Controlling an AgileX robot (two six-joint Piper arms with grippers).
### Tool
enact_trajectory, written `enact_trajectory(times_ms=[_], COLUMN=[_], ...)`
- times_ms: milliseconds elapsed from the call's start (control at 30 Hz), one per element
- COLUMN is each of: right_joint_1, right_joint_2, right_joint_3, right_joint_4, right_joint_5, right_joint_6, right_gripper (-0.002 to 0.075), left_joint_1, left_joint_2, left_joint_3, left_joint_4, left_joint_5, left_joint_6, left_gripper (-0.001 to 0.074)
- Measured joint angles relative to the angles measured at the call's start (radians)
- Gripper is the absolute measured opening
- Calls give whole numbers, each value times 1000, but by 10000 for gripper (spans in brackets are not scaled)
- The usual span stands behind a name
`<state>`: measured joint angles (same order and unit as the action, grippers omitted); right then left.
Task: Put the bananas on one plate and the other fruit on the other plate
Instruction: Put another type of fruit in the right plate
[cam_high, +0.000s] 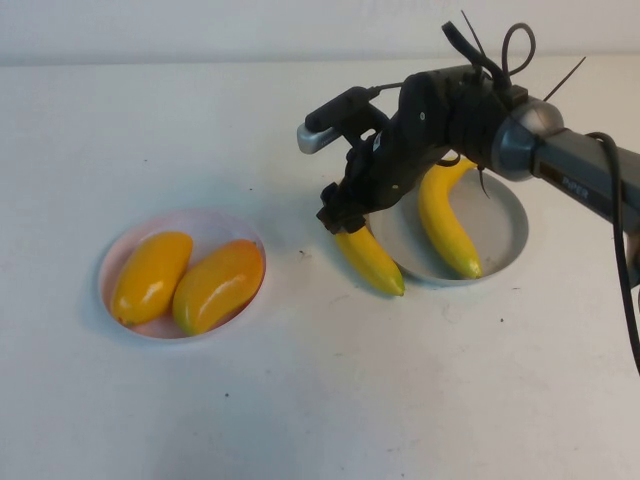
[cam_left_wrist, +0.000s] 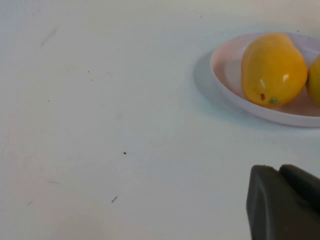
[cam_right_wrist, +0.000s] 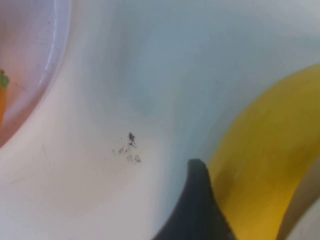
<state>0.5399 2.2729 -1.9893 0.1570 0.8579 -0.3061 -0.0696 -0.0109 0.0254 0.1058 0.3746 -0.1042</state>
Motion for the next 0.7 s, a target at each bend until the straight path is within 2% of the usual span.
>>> enact_trajectory(times_ms=[700], right_joint_1=[-2], right_joint_2=[23], right_joint_3=[-2], right_joint_4=[18], right_joint_5=[16], right_joint_6=[82], right_gripper=[463], left_joint_1=[0], left_joint_2=[0], left_joint_3=[0], left_joint_4=[0], left_joint_5=[0], left_joint_6=[0], left_gripper=[-2])
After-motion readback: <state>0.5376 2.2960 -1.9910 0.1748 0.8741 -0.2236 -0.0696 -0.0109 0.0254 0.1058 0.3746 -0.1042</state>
